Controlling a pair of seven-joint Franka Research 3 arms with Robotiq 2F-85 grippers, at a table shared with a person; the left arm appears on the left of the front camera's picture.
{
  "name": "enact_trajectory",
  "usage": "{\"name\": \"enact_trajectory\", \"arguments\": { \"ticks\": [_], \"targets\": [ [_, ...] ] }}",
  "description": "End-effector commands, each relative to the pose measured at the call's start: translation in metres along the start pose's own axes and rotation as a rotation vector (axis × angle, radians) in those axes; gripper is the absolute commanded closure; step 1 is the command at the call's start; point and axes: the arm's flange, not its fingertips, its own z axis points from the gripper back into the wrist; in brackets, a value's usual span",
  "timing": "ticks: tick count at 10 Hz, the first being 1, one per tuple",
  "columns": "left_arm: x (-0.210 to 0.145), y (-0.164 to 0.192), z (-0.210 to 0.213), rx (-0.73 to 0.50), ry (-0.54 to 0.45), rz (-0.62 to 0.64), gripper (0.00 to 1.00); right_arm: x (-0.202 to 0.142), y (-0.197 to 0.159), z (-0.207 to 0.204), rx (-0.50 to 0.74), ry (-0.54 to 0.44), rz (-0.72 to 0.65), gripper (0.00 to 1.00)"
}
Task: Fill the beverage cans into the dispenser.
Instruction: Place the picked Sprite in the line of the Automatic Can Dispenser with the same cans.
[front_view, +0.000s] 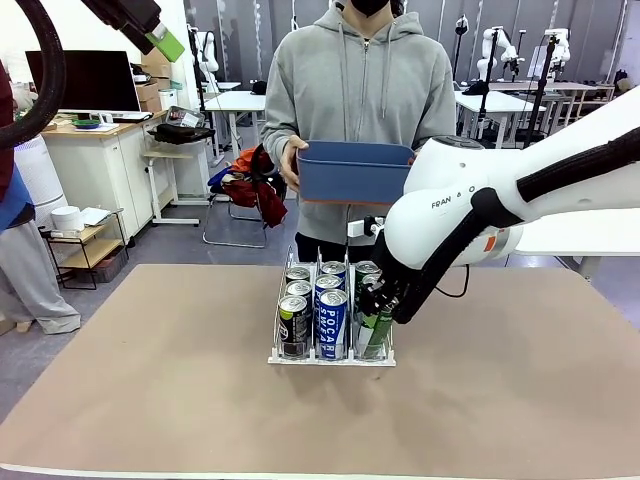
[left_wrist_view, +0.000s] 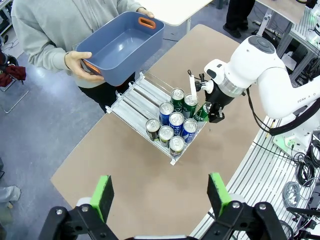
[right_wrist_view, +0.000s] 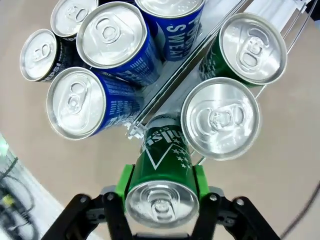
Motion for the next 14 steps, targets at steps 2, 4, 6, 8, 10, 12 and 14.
{"name": "enact_trajectory", "arguments": {
  "ticks": [2,4,6,8,10,12,14],
  "targets": [
    [-0.001,0.001,-0.001,0.011,-0.004,0.008,0.0,0.003,-0.004,-0.009,0.002,0.07,0.035,0.42],
    [-0.001,0.001,-0.001,0.011,-0.004,0.008,0.0,0.005,0.0,-0.001,0.009,0.02,0.005,0.42],
    [-0.001,0.001,-0.001,0.011,-0.004,0.008,0.0,0.005,0.0,-0.001,0.009,0.02,0.005,0.42],
    [-0.001,0.001,-0.001,0.011,-0.004,0.008,0.0,0.006,0.0,0.002,0.01,0.024,0.006,0.23],
    [-0.001,0.001,-0.001,0.011,-0.004,0.008,0.0,0.007,0.0,0.012,0.025,0.023,0.006,0.04],
    [-0.001,0.001,-0.001,0.011,-0.004,0.008,0.0,0.005,0.0,0.022,0.022,-0.01,-0.012,0.0],
    [-0.001,0.001,-0.001,0.011,-0.004,0.008,0.0,-0.002,-0.001,0.034,0.041,-0.029,-0.019,0.0]
  ]
}}
